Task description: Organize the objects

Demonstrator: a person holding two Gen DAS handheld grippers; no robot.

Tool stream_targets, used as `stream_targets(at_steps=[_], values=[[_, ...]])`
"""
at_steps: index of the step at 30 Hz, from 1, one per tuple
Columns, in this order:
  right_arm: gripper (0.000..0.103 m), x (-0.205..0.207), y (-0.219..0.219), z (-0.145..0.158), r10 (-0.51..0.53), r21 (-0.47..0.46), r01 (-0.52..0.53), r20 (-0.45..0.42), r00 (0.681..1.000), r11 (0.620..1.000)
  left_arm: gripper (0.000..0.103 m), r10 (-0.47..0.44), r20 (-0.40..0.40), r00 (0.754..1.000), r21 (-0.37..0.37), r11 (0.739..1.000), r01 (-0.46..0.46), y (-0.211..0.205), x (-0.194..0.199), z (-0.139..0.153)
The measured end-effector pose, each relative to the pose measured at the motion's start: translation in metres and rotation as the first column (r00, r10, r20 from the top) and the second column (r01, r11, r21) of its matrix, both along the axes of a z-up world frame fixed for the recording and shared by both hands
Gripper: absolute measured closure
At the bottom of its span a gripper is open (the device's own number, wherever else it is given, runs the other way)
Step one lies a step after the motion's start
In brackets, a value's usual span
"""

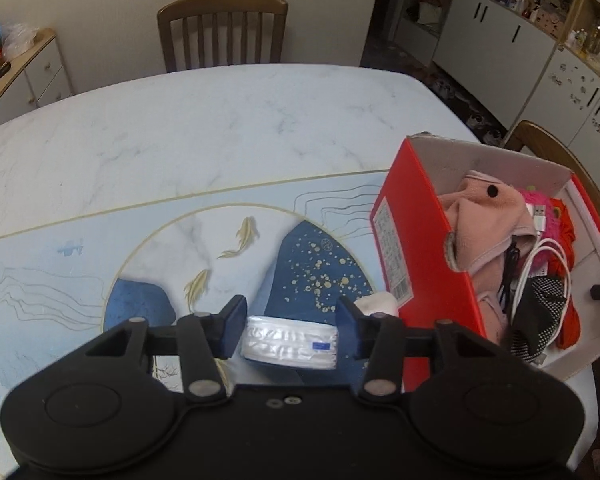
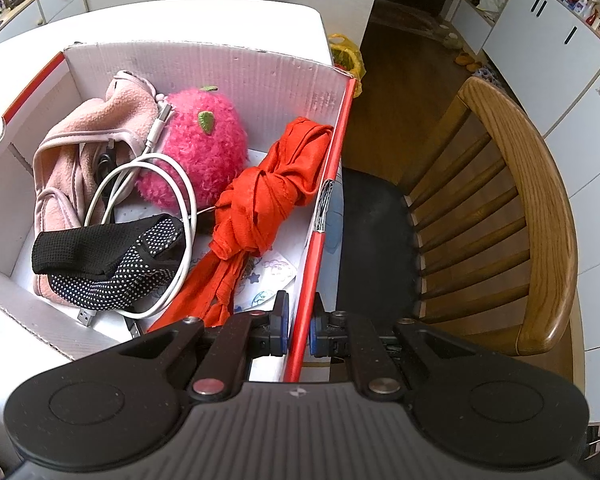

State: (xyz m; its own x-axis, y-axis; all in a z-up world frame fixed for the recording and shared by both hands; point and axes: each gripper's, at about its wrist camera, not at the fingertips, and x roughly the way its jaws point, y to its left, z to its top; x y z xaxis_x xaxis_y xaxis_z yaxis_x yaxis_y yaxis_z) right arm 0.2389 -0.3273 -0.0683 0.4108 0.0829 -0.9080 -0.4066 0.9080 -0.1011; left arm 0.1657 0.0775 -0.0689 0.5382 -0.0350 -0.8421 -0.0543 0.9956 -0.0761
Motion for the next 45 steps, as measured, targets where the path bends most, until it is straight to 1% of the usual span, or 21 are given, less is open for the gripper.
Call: stream_targets(at_steps=[1,2,3,6,8,10,12,13,14,15,16,17,18,22,23,28,34,35,39,40,45], values=[[0.093,0.0,0.0,0.0,0.0,0.0,0.0,0.0,1.0,1.0,0.057,0.002,-0.001,1.0,0.002,1.0,-0.002,0.0,-0.001,0.001],[0.094,0.0,0.0,0.0,0.0,0.0,0.0,0.001,1.0,1.0,0.069,0.01,0.001,1.0,0.005,1.0,-0.01,0.0,-0.002,0.002],[0.094,0.0,0.0,0.0,0.0,0.001,0.0,0.001,1.0,1.0,0.097,0.017,0.002,1.0,0.002,1.0,-0.017,0.0,-0.002,0.004],[0.094,0.0,0.002,0.001,0.001,0.002,-0.001,0.0,1.0,1.0,0.096,0.029,0.034,0.999,-0.045,0.999,-0.028,0.004,-0.002,0.023],[0.094,0.0,0.002,0.001,0.002,0.0,-0.002,0.001,1.0,1.0,0.096,0.004,0.06,0.998,-0.028,1.0,-0.002,0.0,0.0,0.037],[0.094,0.0,0.002,0.001,0.002,0.001,-0.002,0.001,1.0,1.0,0.092,-0.018,0.074,0.997,-0.016,1.0,0.019,-0.003,0.001,0.045],[0.094,0.0,0.002,0.001,0.003,0.0,-0.003,0.0,1.0,1.0,0.075,-0.036,0.076,0.996,-0.007,0.999,0.036,-0.004,0.001,0.046],[0.094,0.0,0.002,0.001,0.002,0.0,-0.002,0.001,1.0,1.0,0.074,-0.037,0.069,0.997,-0.002,0.999,0.038,-0.004,0.001,0.043],[0.094,0.0,0.002,0.001,0.002,0.001,-0.002,0.001,1.0,1.0,0.067,-0.036,0.055,0.998,-0.002,0.999,0.037,-0.003,0.0,0.039],[0.094,0.0,0.003,0.001,0.002,0.001,-0.002,0.001,1.0,1.0,0.053,-0.042,0.04,0.998,-0.003,0.999,0.042,-0.003,-0.001,0.034],[0.094,0.0,0.002,0.001,0.003,0.0,-0.003,0.001,1.0,1.0,0.043,-0.05,0.029,0.998,-0.001,0.999,0.05,-0.004,-0.003,0.029],[0.094,0.0,0.002,0.001,0.002,0.0,-0.002,0.0,1.0,1.0,0.027,-0.054,0.02,0.998,0.004,0.999,0.054,-0.005,-0.006,0.025],[0.094,0.0,0.002,0.001,0.003,0.0,-0.003,0.001,1.0,1.0,0.016,-0.061,0.008,0.998,0.008,0.998,0.061,-0.006,-0.007,0.02],[0.094,0.0,0.002,0.001,0.003,0.001,-0.003,0.0,1.0,1.0,0.01,-0.062,-0.053,0.997,0.039,0.997,0.064,-0.009,-0.01,-0.003],[0.094,0.0,0.002,0.001,0.003,0.001,-0.003,0.0,1.0,1.0,0.007,-0.058,-0.069,0.996,0.031,0.998,0.06,-0.008,-0.009,-0.01],[0.093,0.0,0.003,0.002,0.004,0.0,-0.004,0.0,1.0,1.0,0.004,-0.036,-0.125,0.992,-0.034,0.999,0.032,-0.002,-0.008,-0.037],[0.093,0.0,0.003,0.002,0.004,0.0,-0.004,0.001,1.0,1.0,0.004,-0.003,-0.153,0.988,-0.029,1.0,-0.001,-0.007,-0.005,-0.057],[0.093,0.0,0.003,0.002,0.004,-0.001,-0.004,0.0,1.0,1.0,0.005,0.001,-0.151,0.989,-0.016,1.0,-0.003,-0.008,-0.005,-0.059],[0.093,0.0,0.003,0.001,0.005,-0.002,-0.005,0.0,1.0,1.0,0.024,0.028,-0.159,0.987,0.007,1.0,-0.028,-0.008,-0.003,-0.066],[0.093,0.0,0.003,0.001,0.005,-0.001,-0.005,0.0,1.0,1.0,0.026,0.032,-0.157,0.987,0.007,0.999,-0.031,-0.008,-0.003,-0.066],[0.093,0.0,0.003,0.001,0.005,-0.002,-0.005,0.0,1.0,1.0,0.028,0.045,-0.135,0.99,0.022,0.999,-0.042,-0.006,-0.006,-0.058]])
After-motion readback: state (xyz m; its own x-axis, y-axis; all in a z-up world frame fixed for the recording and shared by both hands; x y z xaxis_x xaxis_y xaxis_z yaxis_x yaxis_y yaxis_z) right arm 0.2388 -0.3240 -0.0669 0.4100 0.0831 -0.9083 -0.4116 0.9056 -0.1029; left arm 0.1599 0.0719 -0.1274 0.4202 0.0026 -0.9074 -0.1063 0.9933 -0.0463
